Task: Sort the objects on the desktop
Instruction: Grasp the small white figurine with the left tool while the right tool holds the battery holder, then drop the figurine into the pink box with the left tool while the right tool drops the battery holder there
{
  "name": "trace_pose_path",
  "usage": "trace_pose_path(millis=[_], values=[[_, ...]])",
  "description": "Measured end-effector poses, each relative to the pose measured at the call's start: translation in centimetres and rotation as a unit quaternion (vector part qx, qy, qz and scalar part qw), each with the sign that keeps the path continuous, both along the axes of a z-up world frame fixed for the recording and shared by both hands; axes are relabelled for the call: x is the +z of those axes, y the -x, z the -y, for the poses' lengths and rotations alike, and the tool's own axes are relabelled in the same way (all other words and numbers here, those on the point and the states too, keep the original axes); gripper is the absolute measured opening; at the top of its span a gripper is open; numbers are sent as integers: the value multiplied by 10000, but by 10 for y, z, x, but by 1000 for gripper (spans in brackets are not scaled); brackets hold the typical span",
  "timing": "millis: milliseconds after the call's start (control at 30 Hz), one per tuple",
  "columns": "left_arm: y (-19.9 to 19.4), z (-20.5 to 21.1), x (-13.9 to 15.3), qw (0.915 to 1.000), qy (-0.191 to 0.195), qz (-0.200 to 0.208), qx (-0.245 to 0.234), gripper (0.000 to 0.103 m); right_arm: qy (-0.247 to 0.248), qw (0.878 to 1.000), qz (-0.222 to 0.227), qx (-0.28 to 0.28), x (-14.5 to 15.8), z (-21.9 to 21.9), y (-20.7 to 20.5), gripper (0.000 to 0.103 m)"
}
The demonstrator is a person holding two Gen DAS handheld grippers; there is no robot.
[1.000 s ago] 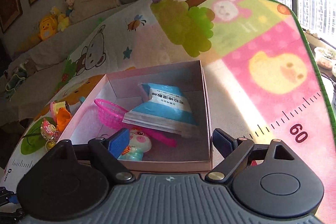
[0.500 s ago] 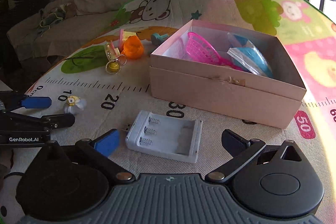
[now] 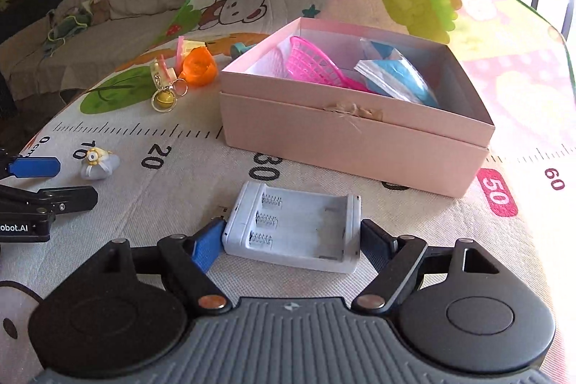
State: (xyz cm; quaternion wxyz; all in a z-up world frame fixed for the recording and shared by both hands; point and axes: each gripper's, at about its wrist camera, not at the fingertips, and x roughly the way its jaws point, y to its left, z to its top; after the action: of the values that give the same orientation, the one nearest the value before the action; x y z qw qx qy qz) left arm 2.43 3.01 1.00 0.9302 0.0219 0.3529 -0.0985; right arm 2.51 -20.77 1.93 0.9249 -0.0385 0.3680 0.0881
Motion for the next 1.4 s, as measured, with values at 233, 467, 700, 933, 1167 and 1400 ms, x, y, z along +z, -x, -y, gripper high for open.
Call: trace_pose_path(millis=[233,467,700,933,1167,1400], values=[[-24,16,-1,9999,93,-67,-16,76,23,9999,82,-147,0,15,20,80],[-29,27,0,9999,-79,-42,-112,44,-71,9997,52,-213,-1,16,13,86],[-15,33,1,9995,-236,-18,-222,43,-104,9999,-31,-33,0,5,3,86],[2,36,18,9990,-235,49,-389,43,-154,9997,7,181,22,17,19,81],[-7,66,94,9897,52,1019,-1003,42,-231,9911,1307,-5,136,69,47,80],[-73,116,121,9864,399,1331,-882,59,-237,9784,1975,-570,191,101,29,80]])
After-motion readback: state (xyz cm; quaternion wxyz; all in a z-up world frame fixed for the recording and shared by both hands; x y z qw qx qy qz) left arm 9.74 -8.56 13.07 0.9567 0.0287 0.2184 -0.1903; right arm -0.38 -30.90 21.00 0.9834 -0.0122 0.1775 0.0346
